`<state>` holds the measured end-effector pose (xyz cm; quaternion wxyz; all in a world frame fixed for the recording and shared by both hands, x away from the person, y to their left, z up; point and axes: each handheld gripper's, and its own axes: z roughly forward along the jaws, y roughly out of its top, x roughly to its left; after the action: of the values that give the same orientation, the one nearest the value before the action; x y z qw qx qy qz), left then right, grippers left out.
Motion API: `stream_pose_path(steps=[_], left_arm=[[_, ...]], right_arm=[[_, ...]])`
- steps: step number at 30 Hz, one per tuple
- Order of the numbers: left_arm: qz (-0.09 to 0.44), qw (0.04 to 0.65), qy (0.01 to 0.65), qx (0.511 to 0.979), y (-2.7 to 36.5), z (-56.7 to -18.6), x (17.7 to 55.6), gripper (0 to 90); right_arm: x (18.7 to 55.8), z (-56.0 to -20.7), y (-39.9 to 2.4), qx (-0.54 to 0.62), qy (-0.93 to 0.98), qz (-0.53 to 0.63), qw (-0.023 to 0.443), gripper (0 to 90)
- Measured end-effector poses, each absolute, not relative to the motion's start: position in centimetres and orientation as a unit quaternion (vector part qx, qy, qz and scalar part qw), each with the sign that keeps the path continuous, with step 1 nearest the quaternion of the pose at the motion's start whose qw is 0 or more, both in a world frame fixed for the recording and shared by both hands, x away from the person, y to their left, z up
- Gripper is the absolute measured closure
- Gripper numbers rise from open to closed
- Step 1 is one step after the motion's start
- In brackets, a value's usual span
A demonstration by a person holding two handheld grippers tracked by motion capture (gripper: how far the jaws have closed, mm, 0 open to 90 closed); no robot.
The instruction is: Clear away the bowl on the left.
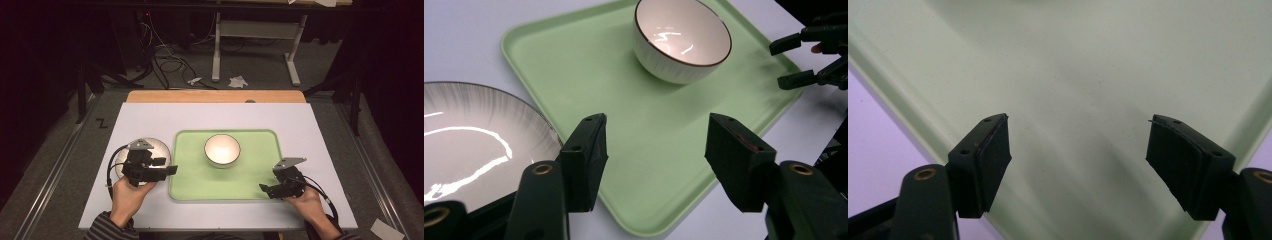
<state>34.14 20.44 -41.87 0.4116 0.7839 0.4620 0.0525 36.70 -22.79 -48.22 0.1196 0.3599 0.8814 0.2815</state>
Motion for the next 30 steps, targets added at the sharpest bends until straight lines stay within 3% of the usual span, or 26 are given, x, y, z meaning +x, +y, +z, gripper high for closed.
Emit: stream_pose_path(steps=[30], left_arm=[[0.035,0.388,0.473,0.790,19.6,-44.8,34.9,41.2]], right_arm=[[36.7,-48.2,-22.8,0.360,0.881,0.283,0.119,26.8]])
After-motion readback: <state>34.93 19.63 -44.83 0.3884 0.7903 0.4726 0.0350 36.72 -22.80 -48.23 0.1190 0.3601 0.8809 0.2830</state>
